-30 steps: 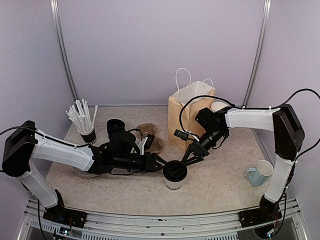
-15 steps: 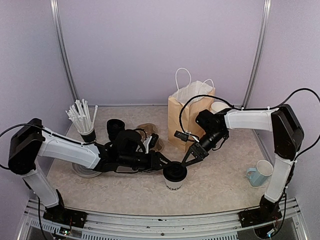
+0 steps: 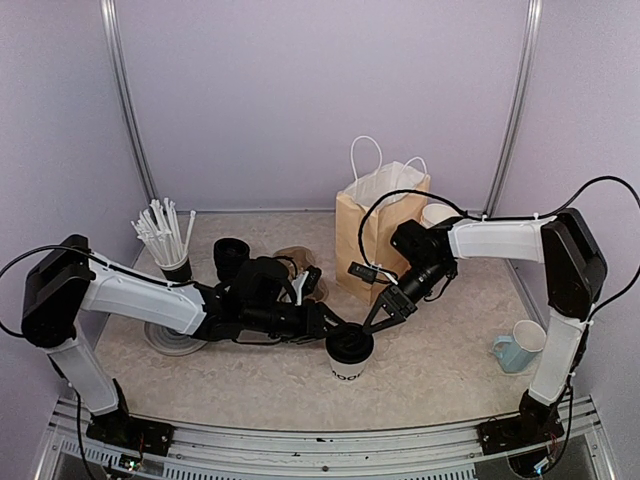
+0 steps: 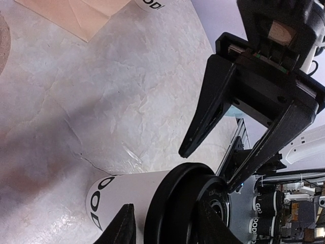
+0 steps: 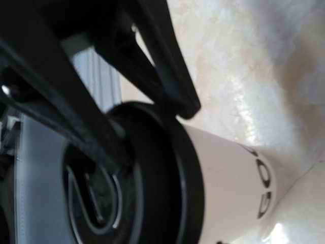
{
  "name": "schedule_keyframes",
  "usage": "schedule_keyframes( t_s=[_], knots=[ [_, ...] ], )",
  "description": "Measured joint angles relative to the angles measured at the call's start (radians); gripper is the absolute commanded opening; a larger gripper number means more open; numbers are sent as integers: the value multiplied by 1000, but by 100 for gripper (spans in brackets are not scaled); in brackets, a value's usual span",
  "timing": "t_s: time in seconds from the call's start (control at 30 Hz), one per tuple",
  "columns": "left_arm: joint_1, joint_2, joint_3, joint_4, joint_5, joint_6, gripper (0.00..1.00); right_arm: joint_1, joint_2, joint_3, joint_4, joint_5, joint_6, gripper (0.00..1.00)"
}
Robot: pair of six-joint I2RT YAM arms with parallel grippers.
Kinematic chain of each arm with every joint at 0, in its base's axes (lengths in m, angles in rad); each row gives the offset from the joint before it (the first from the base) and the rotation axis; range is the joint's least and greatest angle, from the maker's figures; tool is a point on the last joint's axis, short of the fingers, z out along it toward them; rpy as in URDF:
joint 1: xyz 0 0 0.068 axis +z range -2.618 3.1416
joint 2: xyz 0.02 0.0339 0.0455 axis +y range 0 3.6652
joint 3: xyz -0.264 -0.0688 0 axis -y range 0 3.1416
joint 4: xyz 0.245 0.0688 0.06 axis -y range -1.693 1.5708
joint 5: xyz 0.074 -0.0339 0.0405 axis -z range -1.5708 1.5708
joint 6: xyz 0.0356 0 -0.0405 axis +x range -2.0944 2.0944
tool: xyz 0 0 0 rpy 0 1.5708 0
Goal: Pack the takeout coffee
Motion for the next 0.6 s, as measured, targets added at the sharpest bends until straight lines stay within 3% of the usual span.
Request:
schedule_keyframes(
  t_s=[0.27,0.6],
  knots=[
    [-6,-14,76,-135,-60,54,52,3,-44,0,-21,26,-62,65],
    [-26,-145,58,-190,-102,52,51,7,-76,-19,-36,32,-97,61]
  ],
)
